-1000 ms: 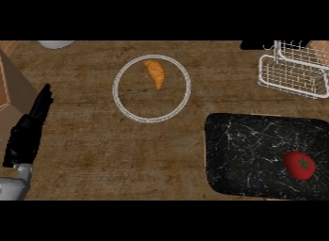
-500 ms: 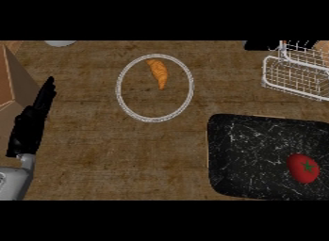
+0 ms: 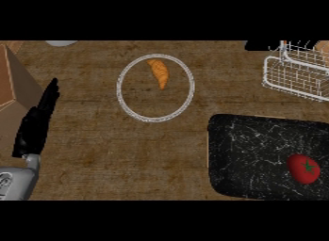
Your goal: Pick the tomato from the tray and place it in the tiered basket
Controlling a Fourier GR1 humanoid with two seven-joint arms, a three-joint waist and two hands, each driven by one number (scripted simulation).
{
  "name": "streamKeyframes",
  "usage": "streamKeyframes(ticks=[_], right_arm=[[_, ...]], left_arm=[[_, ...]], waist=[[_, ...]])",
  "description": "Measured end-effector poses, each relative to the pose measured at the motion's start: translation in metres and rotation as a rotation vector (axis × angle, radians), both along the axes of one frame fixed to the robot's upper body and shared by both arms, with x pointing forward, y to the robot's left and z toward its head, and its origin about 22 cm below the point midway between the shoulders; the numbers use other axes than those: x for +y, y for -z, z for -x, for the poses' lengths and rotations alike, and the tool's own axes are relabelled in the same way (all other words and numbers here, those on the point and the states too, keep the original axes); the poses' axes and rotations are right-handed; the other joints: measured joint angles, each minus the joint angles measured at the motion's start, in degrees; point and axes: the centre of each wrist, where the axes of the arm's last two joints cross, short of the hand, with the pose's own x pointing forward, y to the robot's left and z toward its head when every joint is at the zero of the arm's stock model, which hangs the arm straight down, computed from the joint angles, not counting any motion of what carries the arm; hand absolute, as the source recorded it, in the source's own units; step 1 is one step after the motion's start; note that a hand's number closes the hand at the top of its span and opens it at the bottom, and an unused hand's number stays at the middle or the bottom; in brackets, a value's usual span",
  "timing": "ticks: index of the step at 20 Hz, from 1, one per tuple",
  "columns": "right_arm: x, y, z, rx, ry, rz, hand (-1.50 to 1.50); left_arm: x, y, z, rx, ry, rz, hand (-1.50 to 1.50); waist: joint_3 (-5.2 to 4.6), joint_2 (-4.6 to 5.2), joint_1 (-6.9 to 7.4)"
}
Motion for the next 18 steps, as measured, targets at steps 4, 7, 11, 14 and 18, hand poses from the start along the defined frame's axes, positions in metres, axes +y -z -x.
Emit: streamKeyframes(ticks=[4,7,11,14,18], right_arm=[[0.011,0.013,0.001,0.043,-0.013,0.024,-1.5],[0.012,0.017,0.005,0.06,-0.02,0.035,-1.5],[0.015,0.028,0.007,0.062,-0.041,0.067,-1.5],[0.024,0.029,0.015,0.058,-0.056,0.113,-1.5],[0.03,0.029,0.016,0.041,-0.062,0.153,-1.5]], left_arm=[[-0.004,-0.003,-0.002,0.0,0.0,0.001,0.0],[0.0,-0.004,0.004,0.002,0.001,-0.008,0.0],[0.005,-0.001,0.004,0.001,-0.009,-0.011,0.0],[0.004,-0.001,0.007,0.003,-0.008,-0.007,0.0],[0.004,-0.003,0.007,-0.001,-0.004,-0.006,0.0]], waist=[[0.02,-0.06,-0.27],[0.02,-0.12,-0.39],[0.02,-0.12,-0.44],[0.03,-0.15,-0.54],[0.02,-0.14,-0.51]])
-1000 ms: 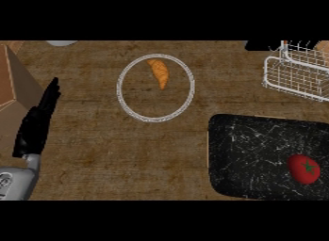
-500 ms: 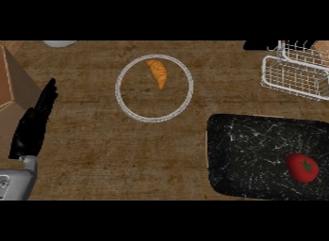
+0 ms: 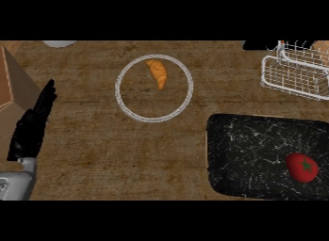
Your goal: Pick the tomato from the tray and place it in the tiered basket
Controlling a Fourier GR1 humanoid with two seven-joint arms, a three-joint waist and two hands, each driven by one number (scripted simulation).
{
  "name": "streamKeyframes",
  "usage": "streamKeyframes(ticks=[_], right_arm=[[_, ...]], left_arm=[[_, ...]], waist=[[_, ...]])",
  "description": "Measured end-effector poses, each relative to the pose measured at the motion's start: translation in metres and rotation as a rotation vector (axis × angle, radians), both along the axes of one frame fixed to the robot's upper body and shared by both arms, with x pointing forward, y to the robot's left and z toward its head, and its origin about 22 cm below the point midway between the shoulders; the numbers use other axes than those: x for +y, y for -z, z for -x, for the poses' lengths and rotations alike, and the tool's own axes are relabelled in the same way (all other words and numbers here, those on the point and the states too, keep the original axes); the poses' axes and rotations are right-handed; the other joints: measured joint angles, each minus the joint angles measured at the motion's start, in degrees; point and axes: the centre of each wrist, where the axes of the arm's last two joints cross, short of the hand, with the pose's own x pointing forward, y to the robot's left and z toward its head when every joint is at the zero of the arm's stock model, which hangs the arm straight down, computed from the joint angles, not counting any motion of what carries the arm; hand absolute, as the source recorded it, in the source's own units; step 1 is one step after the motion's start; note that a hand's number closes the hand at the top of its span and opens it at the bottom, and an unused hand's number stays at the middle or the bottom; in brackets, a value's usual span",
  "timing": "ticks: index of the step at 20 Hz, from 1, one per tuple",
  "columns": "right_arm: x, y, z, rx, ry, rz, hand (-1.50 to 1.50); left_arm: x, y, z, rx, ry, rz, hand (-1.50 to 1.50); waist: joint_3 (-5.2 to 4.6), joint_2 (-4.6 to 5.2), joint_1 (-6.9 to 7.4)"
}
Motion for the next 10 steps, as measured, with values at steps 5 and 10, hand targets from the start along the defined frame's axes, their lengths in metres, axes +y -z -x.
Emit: streamKeyframes(ticks=[5,10], right_arm=[[0.009,0.007,0.001,-0.005,-0.009,0.032,-1.5],[0.016,0.02,0.003,0.011,0.002,0.035,-1.5]], left_arm=[[0.001,0.003,0.002,-0.001,0.0,0.0,0.0],[0.007,0.0,0.006,0.004,0.001,0.001,0.0]], waist=[[-0.02,0.0,0.03],[0.0,0.01,0.09]])
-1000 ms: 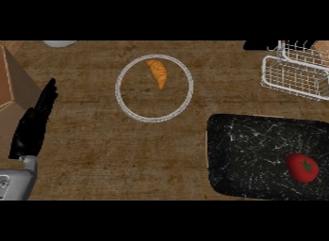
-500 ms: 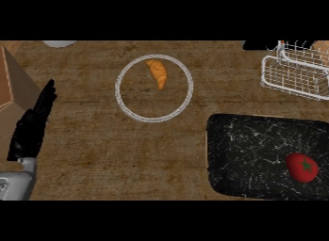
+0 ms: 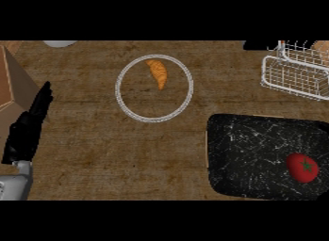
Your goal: Pick the tomato from the tray and place it in the tiered basket
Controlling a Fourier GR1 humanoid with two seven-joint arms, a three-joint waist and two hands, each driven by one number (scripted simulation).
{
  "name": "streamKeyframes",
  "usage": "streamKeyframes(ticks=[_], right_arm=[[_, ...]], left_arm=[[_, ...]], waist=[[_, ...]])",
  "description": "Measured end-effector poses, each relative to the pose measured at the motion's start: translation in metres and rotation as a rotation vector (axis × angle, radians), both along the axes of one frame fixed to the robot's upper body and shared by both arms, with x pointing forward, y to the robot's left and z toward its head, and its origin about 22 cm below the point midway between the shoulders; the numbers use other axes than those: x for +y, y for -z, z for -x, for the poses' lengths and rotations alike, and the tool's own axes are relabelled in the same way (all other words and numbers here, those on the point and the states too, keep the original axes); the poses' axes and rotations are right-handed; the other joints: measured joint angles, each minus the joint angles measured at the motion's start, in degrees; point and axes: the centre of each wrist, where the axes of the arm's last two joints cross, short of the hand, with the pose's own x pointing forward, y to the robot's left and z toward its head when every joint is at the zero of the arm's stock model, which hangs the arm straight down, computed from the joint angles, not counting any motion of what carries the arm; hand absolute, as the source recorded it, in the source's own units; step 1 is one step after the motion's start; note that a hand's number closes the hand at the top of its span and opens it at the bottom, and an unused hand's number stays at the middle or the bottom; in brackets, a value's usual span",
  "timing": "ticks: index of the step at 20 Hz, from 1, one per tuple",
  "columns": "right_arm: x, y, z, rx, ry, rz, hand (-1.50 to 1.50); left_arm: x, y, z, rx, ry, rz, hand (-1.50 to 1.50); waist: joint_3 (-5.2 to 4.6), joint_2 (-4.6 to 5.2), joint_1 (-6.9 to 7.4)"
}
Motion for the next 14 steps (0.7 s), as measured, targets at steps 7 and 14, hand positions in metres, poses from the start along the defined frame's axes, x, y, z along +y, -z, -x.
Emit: streamKeyframes(ticks=[7,14], right_arm=[[-0.001,0.016,-0.001,0.03,0.019,-0.002,-1.5],[-0.003,0.032,-0.005,0.055,0.014,-0.014,-1.5]], left_arm=[[-0.006,0.002,-0.004,0.005,-0.003,0.0,0.0],[-0.002,-0.002,-0.003,0.003,-0.003,-0.004,0.0]], waist=[[0.01,0.02,-0.02],[0.0,0.02,0.05]])
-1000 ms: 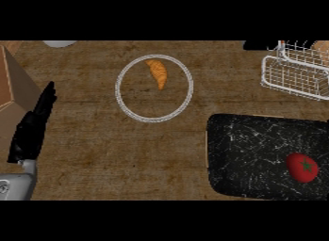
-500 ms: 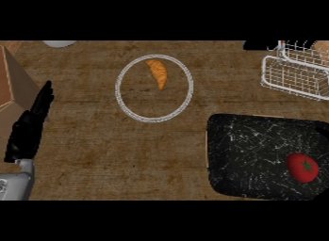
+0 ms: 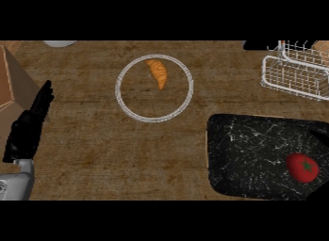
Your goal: Pick the tomato from the tray and place it in the tiered basket
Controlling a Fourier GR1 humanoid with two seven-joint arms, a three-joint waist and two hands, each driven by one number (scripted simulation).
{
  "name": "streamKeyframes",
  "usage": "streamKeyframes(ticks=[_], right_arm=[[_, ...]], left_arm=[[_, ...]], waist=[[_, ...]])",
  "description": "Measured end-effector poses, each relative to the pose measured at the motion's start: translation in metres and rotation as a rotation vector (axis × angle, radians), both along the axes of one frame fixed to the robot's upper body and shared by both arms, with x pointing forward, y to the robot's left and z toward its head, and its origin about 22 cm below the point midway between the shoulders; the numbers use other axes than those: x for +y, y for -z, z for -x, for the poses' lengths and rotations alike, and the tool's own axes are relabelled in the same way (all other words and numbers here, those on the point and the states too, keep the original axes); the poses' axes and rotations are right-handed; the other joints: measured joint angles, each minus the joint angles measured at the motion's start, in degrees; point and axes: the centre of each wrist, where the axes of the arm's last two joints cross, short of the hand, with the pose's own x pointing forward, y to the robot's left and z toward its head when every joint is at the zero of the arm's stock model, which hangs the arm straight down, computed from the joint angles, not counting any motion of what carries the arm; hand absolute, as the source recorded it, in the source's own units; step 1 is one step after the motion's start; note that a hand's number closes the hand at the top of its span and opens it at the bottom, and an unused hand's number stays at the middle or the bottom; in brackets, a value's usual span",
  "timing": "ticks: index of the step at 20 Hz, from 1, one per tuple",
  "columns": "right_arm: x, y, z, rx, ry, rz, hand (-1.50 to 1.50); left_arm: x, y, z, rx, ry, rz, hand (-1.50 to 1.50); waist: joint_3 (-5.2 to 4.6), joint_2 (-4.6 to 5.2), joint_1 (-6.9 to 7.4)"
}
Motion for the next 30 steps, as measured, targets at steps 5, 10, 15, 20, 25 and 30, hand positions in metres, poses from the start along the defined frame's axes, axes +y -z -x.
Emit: streamKeyframes(ticks=[5,10,15,20,25,30], right_arm=[[0.0,0.016,-0.013,0.019,-0.006,-0.017,-1.5],[0.011,0.031,-0.014,0.045,-0.017,-0.039,-1.5],[0.012,0.034,-0.015,0.096,-0.087,-0.035,1.5],[0.011,0.037,-0.015,0.066,-0.189,0.04,1.5],[0.013,0.031,-0.016,0.032,-0.153,-0.041,1.5],[0.026,0.014,-0.014,-0.052,-0.092,-0.113,1.5]], left_arm=[[-0.001,-0.004,0.002,-0.001,0.001,0.002,0.0],[-0.003,-0.006,-0.001,-0.003,0.002,0.009,0.0],[-0.001,-0.006,-0.007,-0.008,0.002,0.001,0.0],[0.0,0.0,-0.006,-0.008,-0.002,0.003,0.0],[0.003,0.001,-0.005,-0.004,0.003,0.003,0.0],[-0.006,0.004,-0.007,-0.006,-0.001,0.002,0.0]], waist=[[0.01,0.02,0.07],[-0.01,0.01,0.0],[-0.5,-0.21,-0.11],[-0.53,-0.25,-0.05],[-0.32,-0.18,-0.14],[-0.1,-0.09,-0.25]])
